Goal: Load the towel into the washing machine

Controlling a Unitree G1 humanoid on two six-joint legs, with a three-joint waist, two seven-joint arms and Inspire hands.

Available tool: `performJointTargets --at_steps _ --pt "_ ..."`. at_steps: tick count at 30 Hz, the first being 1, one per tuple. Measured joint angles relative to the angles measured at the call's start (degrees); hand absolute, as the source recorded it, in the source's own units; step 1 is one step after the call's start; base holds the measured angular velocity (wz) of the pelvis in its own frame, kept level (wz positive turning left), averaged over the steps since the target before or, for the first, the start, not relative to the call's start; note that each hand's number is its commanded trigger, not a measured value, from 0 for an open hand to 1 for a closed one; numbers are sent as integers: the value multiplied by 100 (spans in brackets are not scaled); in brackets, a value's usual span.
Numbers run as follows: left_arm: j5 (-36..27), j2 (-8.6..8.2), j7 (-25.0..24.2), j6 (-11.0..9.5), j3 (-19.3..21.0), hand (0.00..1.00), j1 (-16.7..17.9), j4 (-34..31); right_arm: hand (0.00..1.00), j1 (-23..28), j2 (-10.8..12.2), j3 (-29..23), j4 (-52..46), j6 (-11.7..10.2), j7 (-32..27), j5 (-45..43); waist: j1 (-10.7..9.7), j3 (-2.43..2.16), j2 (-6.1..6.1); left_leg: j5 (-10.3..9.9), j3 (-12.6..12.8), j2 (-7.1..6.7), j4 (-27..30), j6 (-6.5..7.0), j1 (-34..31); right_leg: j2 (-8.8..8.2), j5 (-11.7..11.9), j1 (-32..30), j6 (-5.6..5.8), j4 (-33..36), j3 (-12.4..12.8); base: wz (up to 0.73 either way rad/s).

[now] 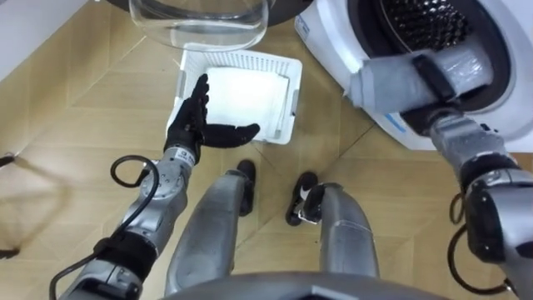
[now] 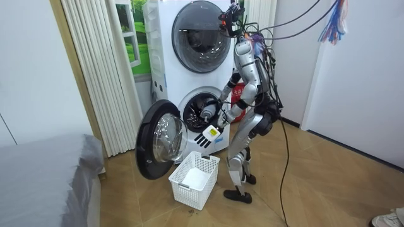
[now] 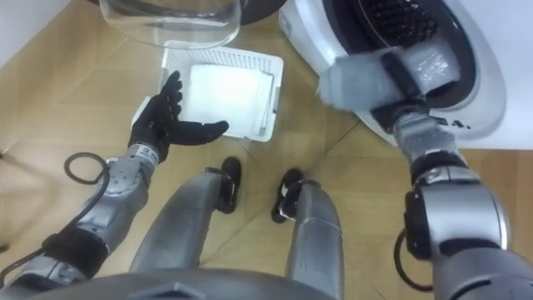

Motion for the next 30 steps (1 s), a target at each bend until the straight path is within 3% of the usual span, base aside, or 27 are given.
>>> performJointTargets --at_steps 3,4,5,6,10,14,17,23,30 --pt "-1 -3 93 0 54 0 -3 -75 96 -333 0 -195 -10 31 -350 256 -140 0 -23 -6 129 -37 88 100 -102 -116 -42 -113 61 161 17 14" --pt "0 -4 96 -1 59 0 9 -126 82 -424 0 -293 -10 32 -460 400 -209 -1 -26 15 119 -97 82 137 -106 -146 -60 -118 95 195 18 17" --pt "93 -19 102 -5 63 0 28 -182 32 -500 0 -458 -3 36 -563 535 -228 -4 -34 21 137 -119 77 171 -103 -173 -61 -117 131 201 26 15" --pt "182 -28 112 -10 69 0 48 -211 0 -539 0 -526 6 36 -617 619 -230 -3 -46 25 141 -129 74 182 -102 -187 -56 -118 142 199 26 7" --pt "469 -38 126 -26 114 0 109 -214 0 -675 -4 -877 103 37 -846 928 -265 0 -127 20 135 -200 81 257 -104 -249 -80 -100 236 215 5 9" --pt "628 -36 193 -28 186 0 87 -213 0 -675 -4 -1318 98 7 -1114 975 -433 -4 -148 -8 188 -198 153 331 -208 -340 -134 -100 294 262 -128 19" --pt "630 -35 192 -28 237 0 99 -213 0 -675 -91 -1557 137 -181 -1260 1047 -493 -8 -168 -47 296 -195 173 396 -199 -408 -166 -101 325 316 -130 5" --pt "638 -24 186 -27 316 0 54 -213 0 -642 -302 -1581 296 -538 -1505 1043 -490 -9 -175 -73 335 -169 240 431 -191 -403 -155 -91 327 341 -119 -3" --pt "629 -41 144 -28 281 0 -20 -204 0 -584 -324 -1578 299 -628 -1659 1100 -422 -11 -163 -74 387 -59 254 428 -168 -302 -82 -59 296 259 -104 -6"
